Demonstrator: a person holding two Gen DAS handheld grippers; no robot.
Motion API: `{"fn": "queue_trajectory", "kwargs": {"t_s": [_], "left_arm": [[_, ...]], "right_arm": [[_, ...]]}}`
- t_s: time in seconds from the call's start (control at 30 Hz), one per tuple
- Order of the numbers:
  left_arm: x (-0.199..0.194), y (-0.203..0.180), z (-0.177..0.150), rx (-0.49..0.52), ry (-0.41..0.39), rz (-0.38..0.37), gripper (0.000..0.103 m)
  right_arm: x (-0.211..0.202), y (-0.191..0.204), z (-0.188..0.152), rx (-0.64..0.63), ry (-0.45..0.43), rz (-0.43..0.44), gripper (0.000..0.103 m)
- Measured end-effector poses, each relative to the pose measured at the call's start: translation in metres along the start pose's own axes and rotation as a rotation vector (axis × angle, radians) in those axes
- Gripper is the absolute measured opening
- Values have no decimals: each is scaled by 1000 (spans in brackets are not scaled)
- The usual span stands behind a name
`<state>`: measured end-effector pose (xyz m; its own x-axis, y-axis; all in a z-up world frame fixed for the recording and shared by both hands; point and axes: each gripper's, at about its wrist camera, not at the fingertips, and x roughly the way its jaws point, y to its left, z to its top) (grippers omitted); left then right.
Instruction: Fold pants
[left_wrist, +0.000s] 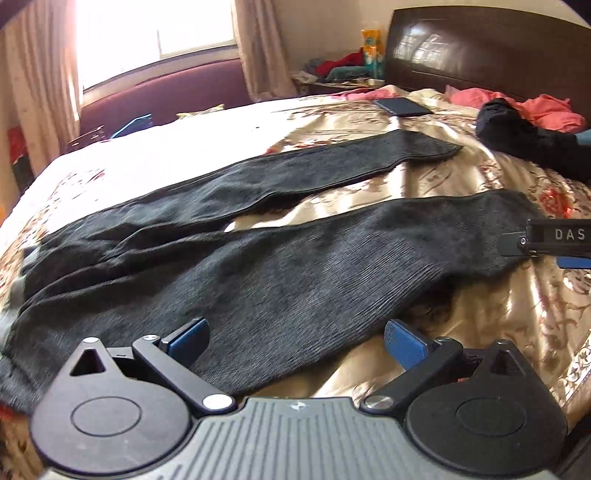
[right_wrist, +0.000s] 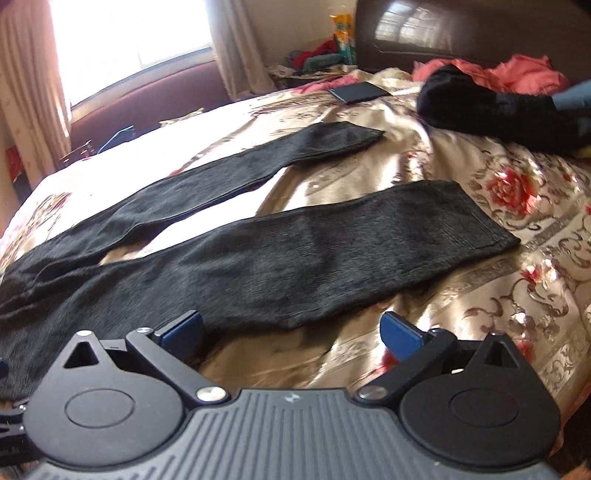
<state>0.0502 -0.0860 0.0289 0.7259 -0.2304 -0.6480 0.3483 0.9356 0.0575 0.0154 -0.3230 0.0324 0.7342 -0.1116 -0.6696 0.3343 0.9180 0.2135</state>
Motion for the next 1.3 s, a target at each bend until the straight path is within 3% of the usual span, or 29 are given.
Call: {"fn": "queue_trajectory", "kwargs": {"t_s": [0.13,0.3,0.4,0.43,0.47,0.53,0.63,0.77,0.8,0.83,0.97,1.03,1.07,1.13,1.2,1.23,1.3], "left_arm": [[46,-31,29,87,-24,-127,103],[95,-68,51,219,-123,-291,103],[115,-87,54,257,-80,-397,103],[117,-92,54,263,-70,-417,103],[117,-98,53,276,-65,-432,103],[114,-109,52,318,-59,-450,103],[118,-125,56,358,-40,-478,103],[123,-139,63,366,12,-504,103],[123,-142,64,377,20,-506,103],[124,-148,66,393,32,-509,103],[127,-163,78,388,79,-562,103],[133,-174,80,372,95,-589,103],[136,-181,80,380,106,-589,103],[140,-188,79,400,123,-590,103],[136,-177,86,397,150,-608,103],[132,-164,92,372,162,-623,103],[123,-126,105,312,161,-616,103]], "right_arm": [[31,-45,25,101,24,-67,100],[69,-95,38,236,56,-114,86],[74,-105,44,264,20,-135,73],[75,-110,48,283,19,-146,60],[78,-117,52,315,28,-159,42],[80,-136,57,419,44,-134,28],[79,-158,58,546,59,-74,25],[86,-164,61,583,41,-71,26],[89,-166,64,590,40,-73,23],[90,-169,66,599,45,-80,5],[75,-181,82,643,1,-32,4],[69,-182,92,595,-21,-77,3],[73,-183,94,576,-10,-107,3],[93,-190,96,535,113,-197,9],[89,-188,98,505,134,-223,7],[81,-181,104,464,138,-258,12],[60,-161,117,346,120,-316,12]]}}
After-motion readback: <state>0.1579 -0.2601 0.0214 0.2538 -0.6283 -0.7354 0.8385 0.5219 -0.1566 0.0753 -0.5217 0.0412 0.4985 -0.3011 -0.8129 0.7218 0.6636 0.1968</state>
